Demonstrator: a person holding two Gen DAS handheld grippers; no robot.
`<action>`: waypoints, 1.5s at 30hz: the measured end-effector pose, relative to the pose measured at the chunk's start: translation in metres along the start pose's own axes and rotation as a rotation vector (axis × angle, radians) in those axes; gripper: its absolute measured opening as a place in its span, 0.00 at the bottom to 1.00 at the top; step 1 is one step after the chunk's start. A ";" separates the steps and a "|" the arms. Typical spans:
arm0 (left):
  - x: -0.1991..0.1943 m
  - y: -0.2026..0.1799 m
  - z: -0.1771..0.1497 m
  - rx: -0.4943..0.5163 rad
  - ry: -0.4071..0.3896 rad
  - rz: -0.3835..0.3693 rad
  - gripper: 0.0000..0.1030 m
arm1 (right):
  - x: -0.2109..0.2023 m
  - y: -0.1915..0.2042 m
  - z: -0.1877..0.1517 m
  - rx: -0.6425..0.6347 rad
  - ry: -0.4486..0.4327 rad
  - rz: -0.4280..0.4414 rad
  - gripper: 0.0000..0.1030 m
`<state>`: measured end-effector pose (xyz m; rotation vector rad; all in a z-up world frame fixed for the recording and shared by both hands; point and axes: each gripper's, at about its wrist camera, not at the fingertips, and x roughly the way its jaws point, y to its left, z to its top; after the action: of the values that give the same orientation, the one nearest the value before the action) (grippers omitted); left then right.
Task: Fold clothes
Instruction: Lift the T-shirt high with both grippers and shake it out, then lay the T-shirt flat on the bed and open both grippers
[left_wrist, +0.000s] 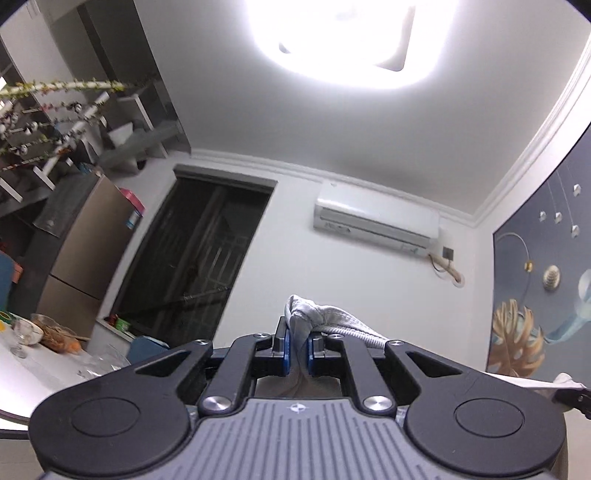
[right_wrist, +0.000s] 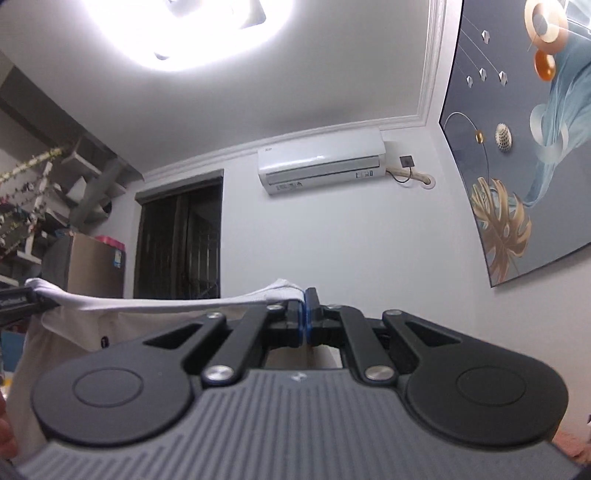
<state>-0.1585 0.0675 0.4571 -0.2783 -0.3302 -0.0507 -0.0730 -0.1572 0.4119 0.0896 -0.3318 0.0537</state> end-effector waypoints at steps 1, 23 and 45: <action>0.007 -0.002 -0.005 0.010 0.021 -0.004 0.09 | 0.006 -0.002 -0.005 -0.009 0.020 -0.012 0.04; 0.461 0.121 -0.612 0.233 0.591 0.148 0.12 | 0.383 -0.123 -0.518 0.000 0.673 -0.196 0.04; 0.437 0.200 -0.681 0.152 0.916 0.058 0.80 | 0.352 -0.155 -0.639 0.219 0.928 -0.113 0.47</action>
<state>0.4868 0.0686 -0.0707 -0.0915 0.5825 -0.0899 0.4758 -0.2363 -0.0873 0.2865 0.6082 0.0148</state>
